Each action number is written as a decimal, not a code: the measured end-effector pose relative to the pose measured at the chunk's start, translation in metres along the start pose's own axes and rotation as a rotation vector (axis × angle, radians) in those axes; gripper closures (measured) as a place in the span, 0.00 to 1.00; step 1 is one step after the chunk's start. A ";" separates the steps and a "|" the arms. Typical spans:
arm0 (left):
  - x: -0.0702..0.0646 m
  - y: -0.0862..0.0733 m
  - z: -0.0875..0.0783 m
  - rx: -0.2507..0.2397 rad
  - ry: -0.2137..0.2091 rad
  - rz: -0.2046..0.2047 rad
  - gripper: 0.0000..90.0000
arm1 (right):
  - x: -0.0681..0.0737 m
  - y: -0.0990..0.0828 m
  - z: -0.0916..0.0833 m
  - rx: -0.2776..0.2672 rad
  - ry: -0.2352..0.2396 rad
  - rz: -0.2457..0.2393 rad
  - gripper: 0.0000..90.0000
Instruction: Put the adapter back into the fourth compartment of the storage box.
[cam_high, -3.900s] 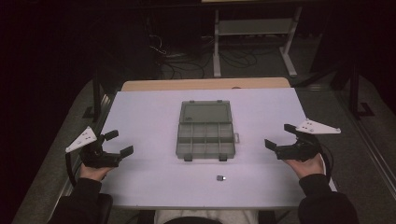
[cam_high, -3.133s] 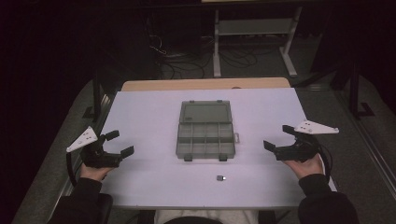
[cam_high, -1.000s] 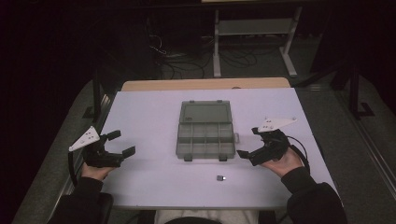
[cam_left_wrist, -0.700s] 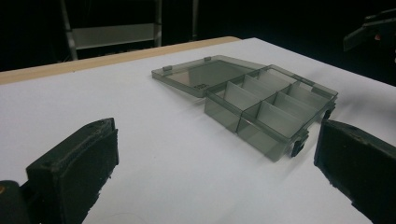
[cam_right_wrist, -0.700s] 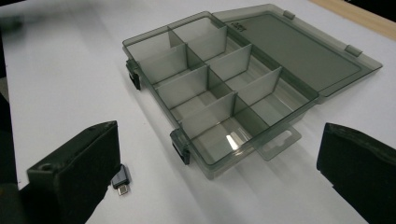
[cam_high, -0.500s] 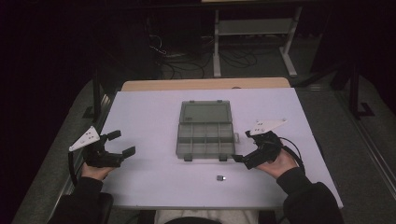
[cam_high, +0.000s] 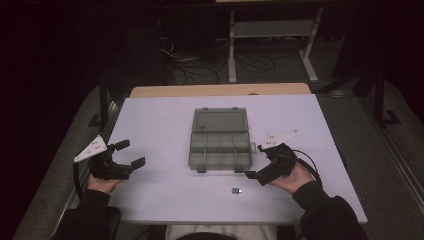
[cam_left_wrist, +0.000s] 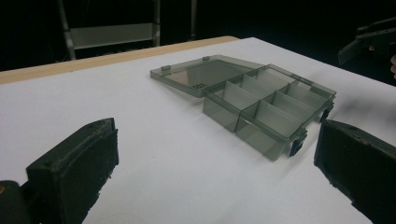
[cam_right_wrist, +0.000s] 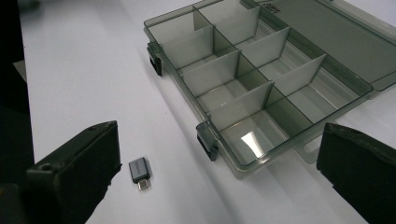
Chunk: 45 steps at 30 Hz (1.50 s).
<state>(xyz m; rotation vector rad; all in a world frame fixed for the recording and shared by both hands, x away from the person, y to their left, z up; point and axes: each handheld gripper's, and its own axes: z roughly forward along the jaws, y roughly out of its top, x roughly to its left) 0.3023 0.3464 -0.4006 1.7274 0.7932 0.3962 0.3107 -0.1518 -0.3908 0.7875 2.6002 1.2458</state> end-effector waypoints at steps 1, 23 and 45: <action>0.000 0.000 0.000 -0.002 0.000 -0.002 0.00 | 0.000 0.000 0.000 0.001 0.004 0.000 0.00; 0.000 0.000 -0.001 -0.006 0.003 0.004 0.00 | 0.012 0.000 0.017 0.076 0.054 -0.043 0.00; 0.000 0.000 -0.001 -0.007 0.003 0.003 0.00 | 0.028 0.001 0.031 0.134 0.097 -0.104 0.00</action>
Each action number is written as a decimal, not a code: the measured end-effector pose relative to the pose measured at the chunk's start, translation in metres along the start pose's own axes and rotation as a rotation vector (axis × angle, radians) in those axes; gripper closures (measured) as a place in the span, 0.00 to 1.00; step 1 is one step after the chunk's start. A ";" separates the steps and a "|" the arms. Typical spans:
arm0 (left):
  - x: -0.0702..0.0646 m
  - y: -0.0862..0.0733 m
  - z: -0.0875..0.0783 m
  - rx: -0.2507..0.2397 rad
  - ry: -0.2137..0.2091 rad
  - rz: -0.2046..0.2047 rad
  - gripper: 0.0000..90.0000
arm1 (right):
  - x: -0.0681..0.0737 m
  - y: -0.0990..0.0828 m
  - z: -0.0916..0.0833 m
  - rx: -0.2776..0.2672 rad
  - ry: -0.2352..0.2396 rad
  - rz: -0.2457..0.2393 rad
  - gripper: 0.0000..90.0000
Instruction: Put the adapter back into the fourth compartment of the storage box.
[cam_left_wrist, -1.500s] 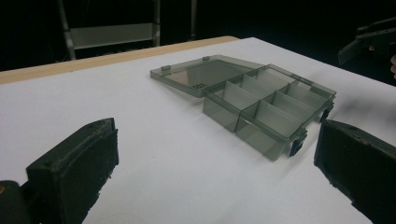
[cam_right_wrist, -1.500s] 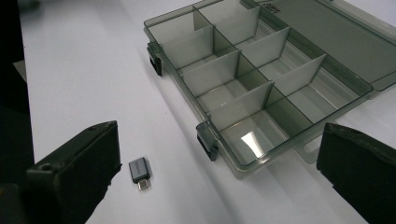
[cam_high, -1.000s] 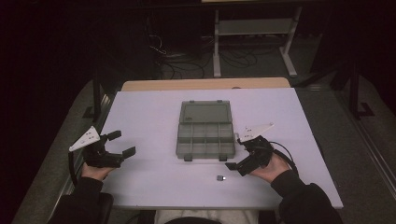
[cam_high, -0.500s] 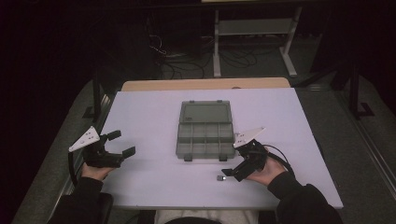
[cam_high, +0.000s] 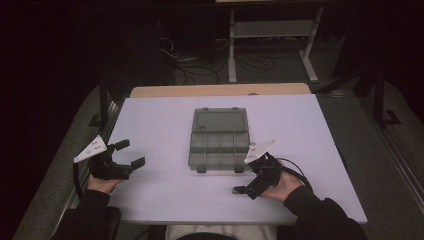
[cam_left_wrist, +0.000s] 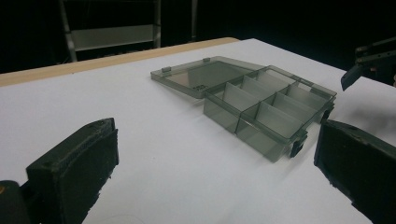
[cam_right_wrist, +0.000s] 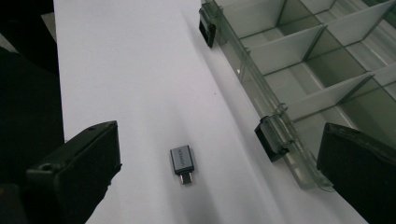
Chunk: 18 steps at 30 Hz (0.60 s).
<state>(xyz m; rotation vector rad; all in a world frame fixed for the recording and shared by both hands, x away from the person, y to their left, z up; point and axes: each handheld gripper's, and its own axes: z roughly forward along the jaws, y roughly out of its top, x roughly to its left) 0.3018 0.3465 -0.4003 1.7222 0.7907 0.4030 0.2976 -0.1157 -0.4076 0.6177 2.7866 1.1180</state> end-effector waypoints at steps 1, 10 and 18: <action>0.000 0.000 0.000 0.001 0.000 0.001 0.00 | 0.000 0.000 0.001 0.002 0.002 -0.008 0.00; 0.000 0.000 0.000 0.001 0.001 -0.001 0.00 | 0.010 0.003 0.006 0.020 0.016 -0.057 0.00; 0.000 0.000 0.000 0.000 0.002 0.000 0.00 | 0.014 0.004 0.012 0.042 0.024 -0.076 0.00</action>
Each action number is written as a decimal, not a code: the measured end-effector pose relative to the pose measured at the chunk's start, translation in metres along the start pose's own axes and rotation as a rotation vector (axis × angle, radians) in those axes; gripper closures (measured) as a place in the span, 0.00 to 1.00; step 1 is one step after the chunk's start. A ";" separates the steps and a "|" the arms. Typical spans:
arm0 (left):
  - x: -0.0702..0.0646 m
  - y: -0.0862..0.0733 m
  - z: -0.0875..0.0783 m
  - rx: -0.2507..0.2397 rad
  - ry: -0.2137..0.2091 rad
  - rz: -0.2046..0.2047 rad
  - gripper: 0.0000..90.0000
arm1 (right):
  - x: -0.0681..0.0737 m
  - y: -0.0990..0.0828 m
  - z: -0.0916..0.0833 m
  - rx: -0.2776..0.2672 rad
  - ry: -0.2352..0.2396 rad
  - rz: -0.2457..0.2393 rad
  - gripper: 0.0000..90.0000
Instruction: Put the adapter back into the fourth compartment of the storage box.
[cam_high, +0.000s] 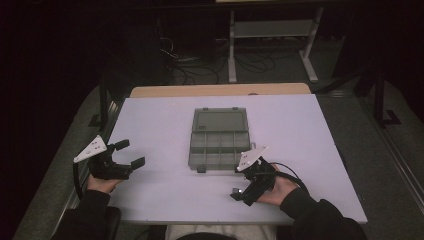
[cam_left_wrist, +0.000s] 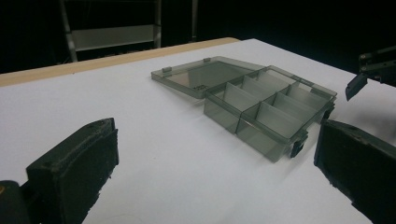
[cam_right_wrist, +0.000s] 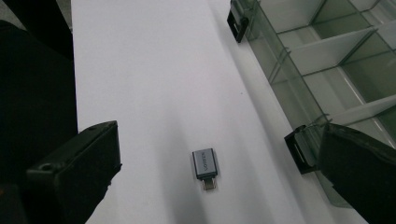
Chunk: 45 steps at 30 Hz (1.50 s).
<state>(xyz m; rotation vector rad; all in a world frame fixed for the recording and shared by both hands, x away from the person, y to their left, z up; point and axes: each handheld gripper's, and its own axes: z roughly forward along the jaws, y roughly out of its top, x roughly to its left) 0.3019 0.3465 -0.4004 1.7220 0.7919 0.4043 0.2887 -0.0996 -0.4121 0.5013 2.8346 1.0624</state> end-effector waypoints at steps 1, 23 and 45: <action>0.000 0.000 0.000 0.001 0.000 0.000 0.00 | 0.001 0.000 0.002 0.007 0.005 -0.003 0.00; 0.000 0.000 0.000 0.003 -0.002 0.002 0.00 | 0.001 -0.001 0.018 0.104 0.049 -0.037 0.14; 0.000 0.000 0.000 0.003 -0.003 0.002 0.00 | -0.007 -0.003 0.022 0.153 0.073 -0.081 0.63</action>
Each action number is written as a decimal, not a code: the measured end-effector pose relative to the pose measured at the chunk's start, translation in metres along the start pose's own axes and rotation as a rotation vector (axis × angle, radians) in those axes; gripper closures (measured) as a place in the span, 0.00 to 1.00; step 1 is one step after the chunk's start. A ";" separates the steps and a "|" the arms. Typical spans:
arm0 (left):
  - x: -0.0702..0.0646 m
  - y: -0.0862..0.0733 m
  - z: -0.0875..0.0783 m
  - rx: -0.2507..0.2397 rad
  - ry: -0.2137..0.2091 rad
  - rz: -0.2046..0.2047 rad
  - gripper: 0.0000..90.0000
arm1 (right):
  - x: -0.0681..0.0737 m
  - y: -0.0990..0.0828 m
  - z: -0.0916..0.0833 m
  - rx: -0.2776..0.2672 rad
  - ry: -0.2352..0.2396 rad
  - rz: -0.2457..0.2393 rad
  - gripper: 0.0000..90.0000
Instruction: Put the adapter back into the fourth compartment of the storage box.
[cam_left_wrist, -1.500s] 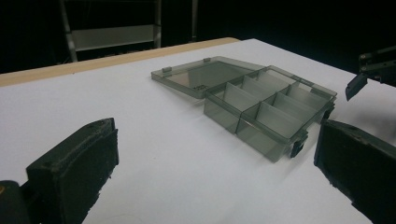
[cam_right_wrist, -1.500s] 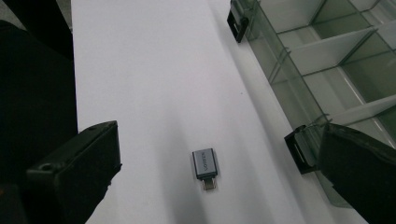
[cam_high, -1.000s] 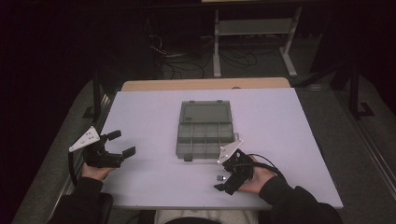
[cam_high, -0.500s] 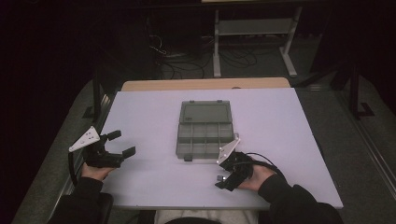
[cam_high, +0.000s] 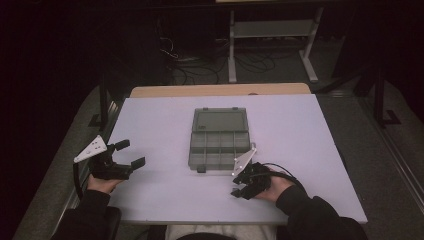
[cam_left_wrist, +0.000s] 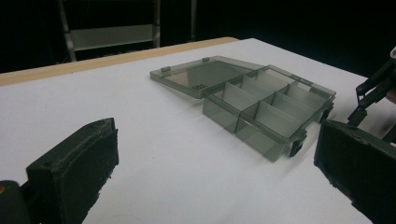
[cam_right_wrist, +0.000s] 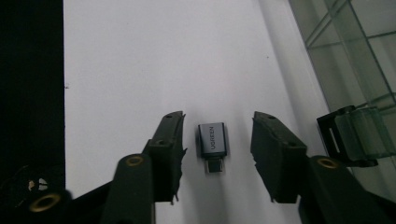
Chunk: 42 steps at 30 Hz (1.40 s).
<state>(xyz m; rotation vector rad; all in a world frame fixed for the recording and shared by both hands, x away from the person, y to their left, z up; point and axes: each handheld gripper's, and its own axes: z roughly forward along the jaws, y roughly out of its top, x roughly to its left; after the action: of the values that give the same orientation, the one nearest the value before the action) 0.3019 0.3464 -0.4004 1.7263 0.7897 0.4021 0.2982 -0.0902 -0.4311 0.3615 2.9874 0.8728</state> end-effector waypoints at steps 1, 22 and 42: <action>0.000 0.000 0.000 -0.001 0.000 -0.001 0.00 | 0.000 0.000 0.000 0.001 0.001 -0.001 0.65; 0.000 0.000 0.000 -0.003 0.003 -0.002 0.00 | 0.000 0.001 0.004 0.026 0.008 -0.020 0.83; 0.000 0.000 0.000 -0.002 0.003 -0.002 0.00 | 0.001 0.004 -0.002 0.006 0.001 -0.007 0.83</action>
<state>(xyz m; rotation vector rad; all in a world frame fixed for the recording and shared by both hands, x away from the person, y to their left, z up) 0.3019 0.3467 -0.4004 1.7229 0.7928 0.4035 0.2976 -0.0876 -0.4267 0.3505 2.9910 0.8635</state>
